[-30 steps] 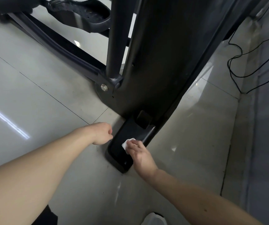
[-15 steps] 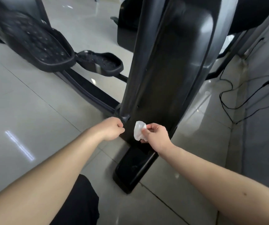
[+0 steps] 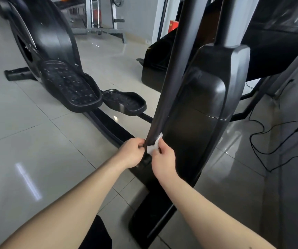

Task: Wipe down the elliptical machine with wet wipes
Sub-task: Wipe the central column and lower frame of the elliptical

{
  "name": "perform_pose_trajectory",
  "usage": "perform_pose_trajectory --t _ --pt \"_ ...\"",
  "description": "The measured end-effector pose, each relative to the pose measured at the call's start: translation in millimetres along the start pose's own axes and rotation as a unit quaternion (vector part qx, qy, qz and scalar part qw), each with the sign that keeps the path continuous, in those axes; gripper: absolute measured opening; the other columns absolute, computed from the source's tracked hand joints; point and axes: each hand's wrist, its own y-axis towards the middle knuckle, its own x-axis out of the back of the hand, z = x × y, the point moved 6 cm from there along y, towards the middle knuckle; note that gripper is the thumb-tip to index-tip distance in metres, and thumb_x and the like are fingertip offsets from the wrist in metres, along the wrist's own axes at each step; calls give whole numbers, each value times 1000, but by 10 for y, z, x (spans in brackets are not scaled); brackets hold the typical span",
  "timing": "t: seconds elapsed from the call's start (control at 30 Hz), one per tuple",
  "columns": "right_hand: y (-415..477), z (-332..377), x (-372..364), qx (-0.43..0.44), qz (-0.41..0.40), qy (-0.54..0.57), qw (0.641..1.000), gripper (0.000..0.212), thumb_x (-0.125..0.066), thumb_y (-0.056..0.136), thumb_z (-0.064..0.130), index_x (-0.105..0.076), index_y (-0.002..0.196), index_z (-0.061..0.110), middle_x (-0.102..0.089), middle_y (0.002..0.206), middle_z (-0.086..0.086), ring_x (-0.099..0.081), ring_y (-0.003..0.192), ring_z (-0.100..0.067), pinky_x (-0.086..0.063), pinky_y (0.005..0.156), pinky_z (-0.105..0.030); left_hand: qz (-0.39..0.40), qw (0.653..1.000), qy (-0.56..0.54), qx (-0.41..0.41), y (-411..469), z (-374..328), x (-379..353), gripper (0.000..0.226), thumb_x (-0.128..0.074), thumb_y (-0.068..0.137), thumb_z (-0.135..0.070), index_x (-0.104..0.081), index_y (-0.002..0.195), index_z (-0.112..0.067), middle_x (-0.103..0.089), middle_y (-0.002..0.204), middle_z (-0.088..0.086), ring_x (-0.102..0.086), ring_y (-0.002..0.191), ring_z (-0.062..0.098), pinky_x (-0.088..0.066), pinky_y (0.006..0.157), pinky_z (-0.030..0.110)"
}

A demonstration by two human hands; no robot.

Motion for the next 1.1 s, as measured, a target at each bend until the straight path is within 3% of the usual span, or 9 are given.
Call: perform_pose_trajectory --t 0.1,0.17,0.23,0.33,0.4,0.53,0.77,0.93,1.1 --pt "34 -238 -29 19 -45 -81 996 19 -49 103 0 -62 115 -4 -71 106 -10 -63 106 -21 -47 94 -24 19 999 -25 -4 -20 107 -39 34 -48 96 -17 -72 105 -38 -76 96 -4 -73 82 21 -62 79 44" --pt "86 -383 -82 23 -48 -109 993 19 -53 102 2 -70 112 3 -72 87 6 -69 86 -7 -55 79 -12 26 999 -32 -8 -20 149 -73 35 -49 96 -18 -71 116 -36 -74 104 -8 -71 84 18 -61 80 39" --pt "122 -524 -147 14 -30 -118 992 24 -56 100 2 -76 107 13 -71 79 14 -67 74 3 -49 69 -5 28 999 -44 -4 -25 183 -113 42 -49 97 -12 -68 128 -32 -71 114 -11 -70 88 12 -58 81 30" --pt "209 -781 -252 -33 5 -134 990 27 -53 100 0 -76 88 10 -73 85 -10 -65 74 -4 -47 72 -11 26 998 -48 7 -1 252 -152 46 -46 96 -8 -67 131 -28 -71 117 -9 -67 103 15 -54 95 32" --pt "296 -825 -208 -44 4 -189 981 23 -56 99 6 -74 87 13 -71 91 -7 -62 77 -9 -44 69 -11 24 999 -43 19 25 282 -169 46 -48 96 -12 -64 136 -27 -67 125 -6 -64 111 20 -51 99 32" --pt "352 -511 55 -18 -15 -212 977 17 -62 98 15 -78 92 13 -74 77 2 -69 71 -17 -51 61 -21 22 999 -32 36 25 270 -172 47 -54 99 -18 -51 146 -19 -58 137 -4 -63 114 18 -51 102 35" --pt "139 -315 38 -7 74 -189 979 27 -67 95 22 -74 73 9 -70 66 -8 -58 53 -9 -51 57 -25 20 997 -67 26 -28 198 -97 25 -56 100 -29 -64 122 -19 -72 95 -4 -73 81 12 -59 79 30" --pt "33 -365 -172 -18 111 -164 980 22 -66 96 17 -77 78 9 -71 69 -9 -60 58 -11 -52 62 -29 30 996 -82 27 -143 363 5 17 -62 98 -23 -68 113 -16 -73 92 -2 -72 73 7 -54 64 16" --pt "-52 -521 -316 -85 118 -94 985 16 -64 96 7 -73 108 13 -76 79 -10 -69 66 -14 -57 63 -26 36 995 -77 45 -222 627 -13 9 -65 96 -17 -70 96 -10 -72 84 4 -69 69 9 -46 55 13"
